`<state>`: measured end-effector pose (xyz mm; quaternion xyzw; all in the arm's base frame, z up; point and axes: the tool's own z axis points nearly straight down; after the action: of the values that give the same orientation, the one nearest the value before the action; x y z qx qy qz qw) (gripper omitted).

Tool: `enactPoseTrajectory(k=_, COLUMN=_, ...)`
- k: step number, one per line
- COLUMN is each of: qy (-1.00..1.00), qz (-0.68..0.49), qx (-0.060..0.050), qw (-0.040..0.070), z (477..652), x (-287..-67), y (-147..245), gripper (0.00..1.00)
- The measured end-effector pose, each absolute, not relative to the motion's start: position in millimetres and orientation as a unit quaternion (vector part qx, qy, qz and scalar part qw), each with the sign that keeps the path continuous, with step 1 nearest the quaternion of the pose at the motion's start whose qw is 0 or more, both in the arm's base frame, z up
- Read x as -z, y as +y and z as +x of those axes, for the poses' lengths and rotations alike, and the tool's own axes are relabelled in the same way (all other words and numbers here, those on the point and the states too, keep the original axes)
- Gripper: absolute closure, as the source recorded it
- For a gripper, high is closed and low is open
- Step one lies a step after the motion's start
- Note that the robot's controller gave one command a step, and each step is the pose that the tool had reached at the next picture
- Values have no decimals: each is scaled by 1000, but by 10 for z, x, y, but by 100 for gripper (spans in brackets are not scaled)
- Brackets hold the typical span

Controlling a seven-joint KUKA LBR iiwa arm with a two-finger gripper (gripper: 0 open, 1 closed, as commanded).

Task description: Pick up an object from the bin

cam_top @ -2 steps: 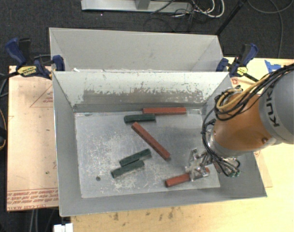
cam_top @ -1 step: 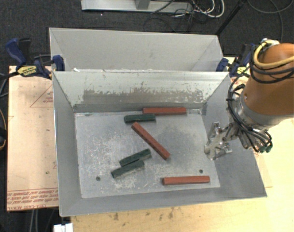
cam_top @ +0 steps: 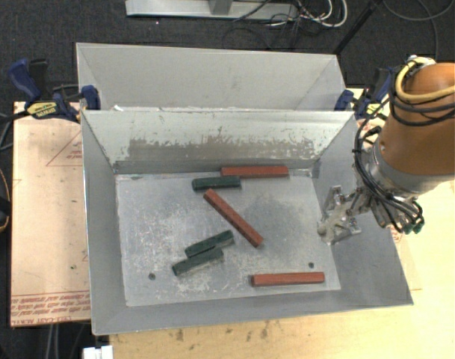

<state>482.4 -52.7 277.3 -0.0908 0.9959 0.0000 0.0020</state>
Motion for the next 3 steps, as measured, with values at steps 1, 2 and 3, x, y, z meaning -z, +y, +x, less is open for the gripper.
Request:
enactPoseTrajectory(k=1, qy=998, qz=-60, qx=-1, qw=-2, z=4998, x=-1592, y=-578, gripper=0)
enactPoseTrajectory(k=2, qy=998, qz=-60, qx=-1, qw=0, z=5012, x=-1615, y=-578, gripper=0)
enactPoseTrajectory(k=3, qy=991, qz=-133, qx=0, qw=2, z=4815, x=-774, y=-777, gripper=100)
